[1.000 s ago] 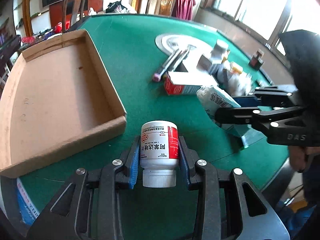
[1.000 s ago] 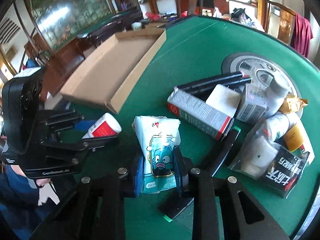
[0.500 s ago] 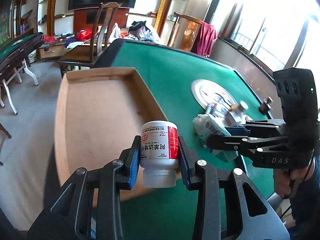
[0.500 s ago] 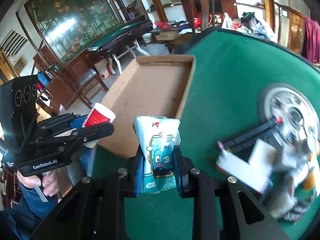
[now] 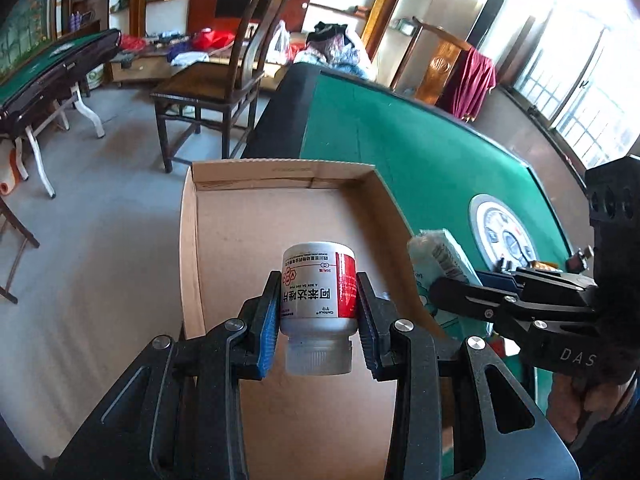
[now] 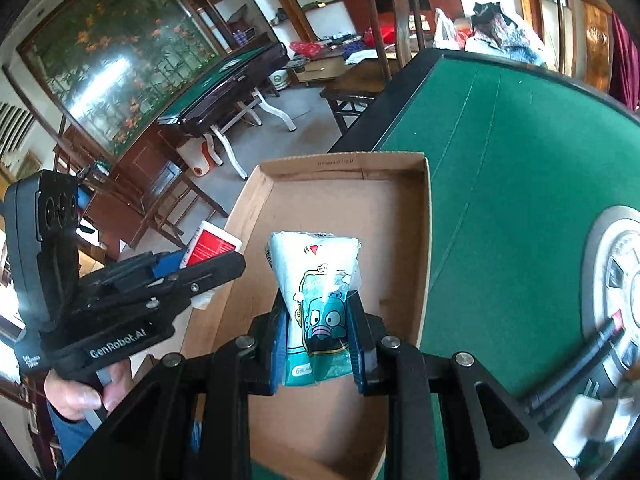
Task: Organize objects
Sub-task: 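Carry the pill bottle with left gripper while right gripper carries the diaper pack into the tray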
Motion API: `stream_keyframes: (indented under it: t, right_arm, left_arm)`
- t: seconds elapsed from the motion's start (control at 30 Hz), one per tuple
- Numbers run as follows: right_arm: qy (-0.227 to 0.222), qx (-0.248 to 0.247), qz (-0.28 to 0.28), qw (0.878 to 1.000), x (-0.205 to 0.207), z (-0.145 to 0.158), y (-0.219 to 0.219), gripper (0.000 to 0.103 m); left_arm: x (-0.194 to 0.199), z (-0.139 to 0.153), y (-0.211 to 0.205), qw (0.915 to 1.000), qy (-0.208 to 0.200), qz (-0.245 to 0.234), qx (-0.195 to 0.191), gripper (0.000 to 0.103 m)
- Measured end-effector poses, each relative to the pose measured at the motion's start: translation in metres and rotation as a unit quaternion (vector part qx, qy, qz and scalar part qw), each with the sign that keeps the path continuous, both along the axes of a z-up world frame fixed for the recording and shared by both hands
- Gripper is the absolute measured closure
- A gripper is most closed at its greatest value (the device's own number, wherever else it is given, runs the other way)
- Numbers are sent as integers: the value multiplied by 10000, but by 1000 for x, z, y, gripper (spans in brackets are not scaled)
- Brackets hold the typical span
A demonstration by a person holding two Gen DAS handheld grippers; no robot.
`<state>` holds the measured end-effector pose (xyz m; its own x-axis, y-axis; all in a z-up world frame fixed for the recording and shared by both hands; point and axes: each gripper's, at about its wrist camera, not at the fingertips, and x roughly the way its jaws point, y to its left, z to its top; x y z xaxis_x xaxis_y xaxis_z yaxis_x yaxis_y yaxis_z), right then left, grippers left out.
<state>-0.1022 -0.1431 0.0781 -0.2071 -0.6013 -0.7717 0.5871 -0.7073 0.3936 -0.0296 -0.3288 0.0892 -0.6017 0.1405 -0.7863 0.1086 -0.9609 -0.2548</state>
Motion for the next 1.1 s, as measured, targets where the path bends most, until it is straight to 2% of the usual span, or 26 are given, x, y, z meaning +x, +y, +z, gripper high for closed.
stream_keyframes:
  t: [0.2, 0.43, 0.9, 1.1]
  right_arm:
    - [-221, 20, -163, 9996, -23, -16, -20, 78]
    - [-376, 129, -314, 9987, -45, -31, -31, 78]
    - [-253, 395, -942, 9945, -80, -49, -27, 77]
    - [-84, 539, -996, 9935, -80, -48, -22, 70]
  left_arm:
    - [-27, -24, -11, 9995, -318, 3, 30, 69]
    - [-45, -40, -16, 9988, -486, 13, 47, 69]
    - [-80, -55, -11, 9972, -653, 122, 343, 69]
    - [-81, -56, -8, 9979, -573, 86, 304, 69]
